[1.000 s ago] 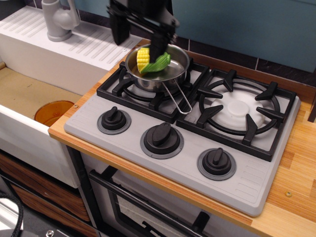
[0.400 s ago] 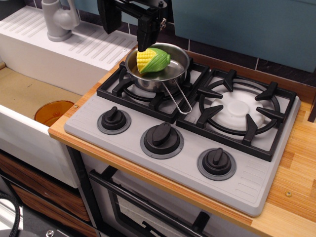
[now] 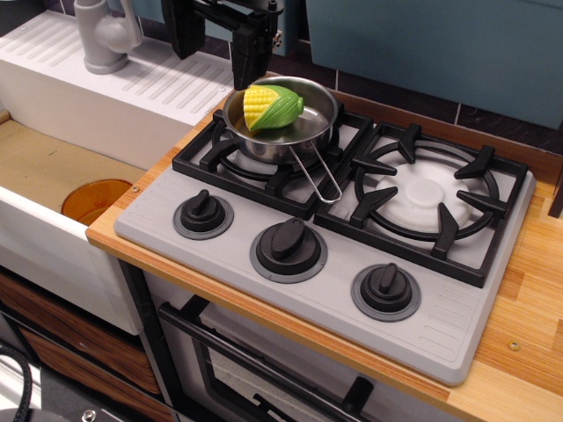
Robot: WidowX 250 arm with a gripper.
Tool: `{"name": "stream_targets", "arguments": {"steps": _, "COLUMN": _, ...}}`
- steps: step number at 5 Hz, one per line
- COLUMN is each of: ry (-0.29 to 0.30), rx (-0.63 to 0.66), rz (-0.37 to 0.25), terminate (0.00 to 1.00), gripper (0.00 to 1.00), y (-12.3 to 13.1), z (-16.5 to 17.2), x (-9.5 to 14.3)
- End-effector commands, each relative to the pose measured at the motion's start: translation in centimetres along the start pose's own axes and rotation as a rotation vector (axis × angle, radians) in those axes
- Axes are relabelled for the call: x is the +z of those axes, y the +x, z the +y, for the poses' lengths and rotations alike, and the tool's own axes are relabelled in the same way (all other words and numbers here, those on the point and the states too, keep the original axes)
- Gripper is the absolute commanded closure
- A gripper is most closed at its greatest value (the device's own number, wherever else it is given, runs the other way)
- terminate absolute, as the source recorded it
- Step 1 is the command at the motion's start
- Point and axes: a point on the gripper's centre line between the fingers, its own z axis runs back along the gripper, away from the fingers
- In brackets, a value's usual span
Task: Put pot or pan on stove and put corncob in pot or pan
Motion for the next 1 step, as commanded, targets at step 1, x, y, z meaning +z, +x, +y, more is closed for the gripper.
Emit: {"name": "stream_targets", "arguments": {"steps": 1, "ry": 0.026, "rx": 0.012, "rz": -0.084, "terminate": 1.0, "gripper": 0.0, "y": 1.13, "z": 0.48, "x": 2.66}}
